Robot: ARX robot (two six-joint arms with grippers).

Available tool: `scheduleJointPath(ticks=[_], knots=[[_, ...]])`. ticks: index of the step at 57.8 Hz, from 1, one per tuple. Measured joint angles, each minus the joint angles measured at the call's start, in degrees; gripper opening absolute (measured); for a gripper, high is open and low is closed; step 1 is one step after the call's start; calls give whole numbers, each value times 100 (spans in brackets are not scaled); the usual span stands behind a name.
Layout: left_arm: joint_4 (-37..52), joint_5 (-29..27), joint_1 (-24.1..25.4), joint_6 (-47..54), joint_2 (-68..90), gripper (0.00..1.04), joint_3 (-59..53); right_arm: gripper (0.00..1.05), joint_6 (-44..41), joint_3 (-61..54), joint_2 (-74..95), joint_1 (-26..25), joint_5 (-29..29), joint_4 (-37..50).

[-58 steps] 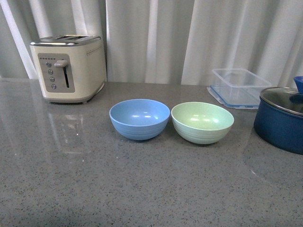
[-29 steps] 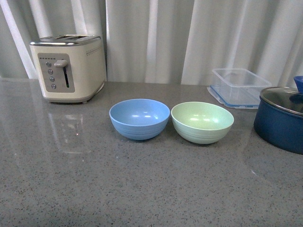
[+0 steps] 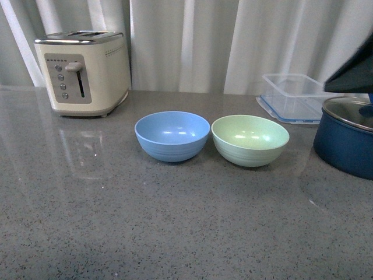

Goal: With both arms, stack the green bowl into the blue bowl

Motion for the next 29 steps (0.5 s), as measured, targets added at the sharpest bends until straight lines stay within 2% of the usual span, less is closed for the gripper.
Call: scheduleJointPath(ticks=[8, 29], knots=[[0, 0, 0, 0, 0, 98, 0, 95, 448, 1344, 1764, 164, 505, -201], [0, 0, 0, 0, 0, 98, 0, 95, 1010, 2614, 3541, 267, 1069, -424]])
